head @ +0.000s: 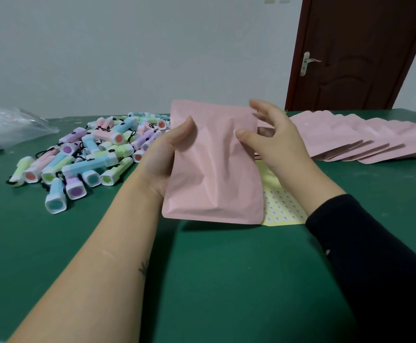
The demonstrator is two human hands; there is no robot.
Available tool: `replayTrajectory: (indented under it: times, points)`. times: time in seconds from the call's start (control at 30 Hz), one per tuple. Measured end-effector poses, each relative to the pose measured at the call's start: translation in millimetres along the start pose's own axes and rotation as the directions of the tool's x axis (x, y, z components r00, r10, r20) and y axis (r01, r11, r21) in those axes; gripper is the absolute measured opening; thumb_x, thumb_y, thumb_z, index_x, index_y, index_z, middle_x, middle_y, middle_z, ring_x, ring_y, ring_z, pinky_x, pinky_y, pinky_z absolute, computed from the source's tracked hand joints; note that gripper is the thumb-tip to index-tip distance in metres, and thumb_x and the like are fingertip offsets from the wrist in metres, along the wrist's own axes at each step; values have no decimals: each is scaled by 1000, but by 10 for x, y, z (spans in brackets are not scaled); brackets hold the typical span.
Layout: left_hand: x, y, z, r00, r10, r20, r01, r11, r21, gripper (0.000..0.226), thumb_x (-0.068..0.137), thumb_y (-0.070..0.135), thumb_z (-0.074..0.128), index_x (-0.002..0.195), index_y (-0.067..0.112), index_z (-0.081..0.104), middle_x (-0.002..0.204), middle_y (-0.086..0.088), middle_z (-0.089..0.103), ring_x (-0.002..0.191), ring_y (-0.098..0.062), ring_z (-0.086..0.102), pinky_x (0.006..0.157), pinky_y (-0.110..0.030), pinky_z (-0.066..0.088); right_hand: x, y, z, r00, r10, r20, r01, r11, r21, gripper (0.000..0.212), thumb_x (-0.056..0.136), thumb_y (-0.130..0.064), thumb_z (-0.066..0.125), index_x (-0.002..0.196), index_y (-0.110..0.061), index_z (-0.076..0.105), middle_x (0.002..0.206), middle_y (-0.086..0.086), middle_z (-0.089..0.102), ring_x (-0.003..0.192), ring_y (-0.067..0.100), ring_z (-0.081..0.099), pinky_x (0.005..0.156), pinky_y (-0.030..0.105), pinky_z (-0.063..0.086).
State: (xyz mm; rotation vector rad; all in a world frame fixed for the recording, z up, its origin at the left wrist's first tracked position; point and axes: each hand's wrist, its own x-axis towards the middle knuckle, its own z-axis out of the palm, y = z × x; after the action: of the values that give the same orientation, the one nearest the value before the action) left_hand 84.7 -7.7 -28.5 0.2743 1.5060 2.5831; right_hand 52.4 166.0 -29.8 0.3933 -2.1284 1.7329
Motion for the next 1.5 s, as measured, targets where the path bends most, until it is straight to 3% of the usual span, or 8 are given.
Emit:
replayTrajectory:
  times: [0.1, 0.2, 0.53, 0.77, 0.9, 1.17, 1.33, 1.5]
  points:
    - [22, -4, -8, 1000, 11, -8, -11, 1000, -21, 47, 101, 30, 47, 73, 13, 81, 85, -5, 77, 78, -21, 75, 59, -32, 59, 34, 39, -3, 970, 233, 68, -242, 948, 209, 60, 86, -20, 72, 140, -19, 45, 124, -2, 62, 103, 14, 65, 84, 30, 55]
    - [49, -14, -23, 1000, 3, 14, -3, 999, -32, 47, 101, 31, 46, 77, 12, 81, 89, -6, 77, 81, -22, 75, 61, -33, 59, 33, 78, 3, 928, 314, 200, -365, 870, 331, 23, 89, -22, 68, 110, -13, 69, 98, 0, 75, 85, 15, 71, 77, 31, 58]
    - [96, -46, -51, 999, -42, 10, 42, 999, 2, 46, 100, 29, 46, 76, 11, 81, 89, -7, 77, 81, -23, 75, 62, -34, 59, 25, 130, 31, 971, 229, 72, -240, 911, 336, 3, 87, -15, 72, 84, -13, 71, 78, -1, 74, 64, 10, 69, 56, 22, 55]
    - [94, -63, -42, 994, 29, -105, -24, 999, 47, 58, 100, 7, 47, 48, 6, 72, 64, -1, 73, 59, -16, 72, 46, -28, 55, 35, 150, -13, 979, 124, 163, -170, 935, 310, 19, 89, -8, 66, 99, -25, 68, 93, -6, 74, 86, 11, 71, 72, 27, 57]
    - [187, -25, -76, 975, 12, -221, -17, 1000, -21, 29, 96, -5, 44, 110, 8, 66, 93, -12, 74, 76, -27, 73, 65, -42, 62, 79, 197, -11, 979, 120, 165, -162, 947, 276, 24, 92, -12, 62, 108, -29, 66, 113, 3, 71, 108, 26, 65, 98, 46, 51]
    - [285, -6, -243, 844, -15, -536, -162, 946, -282, 23, 100, 1, 45, 118, 5, 59, 120, -21, 66, 107, -38, 65, 95, -58, 49, -31, 272, 4, 915, 244, 321, -290, 951, 105, 6, 90, -23, 69, 88, -21, 74, 81, -10, 76, 68, 4, 69, 57, 17, 53]
    - [317, -14, -306, 795, 6, -606, -330, 843, -425, 34, 101, 2, 46, 134, 4, 53, 127, -17, 63, 115, -34, 63, 102, -52, 47, -41, 213, 105, 864, 359, 353, -501, 689, 524, 20, 89, -27, 69, 106, -16, 70, 100, 0, 75, 84, 14, 71, 63, 28, 57]
    - [271, -29, -338, 768, -43, -638, -353, 804, -478, 24, 102, 9, 46, 121, 4, 61, 99, -15, 73, 87, -30, 71, 76, -44, 59, -148, 233, 377, 827, 372, 422, -532, 759, 375, 14, 94, -21, 63, 107, -19, 62, 96, -2, 76, 89, 18, 73, 80, 40, 59]
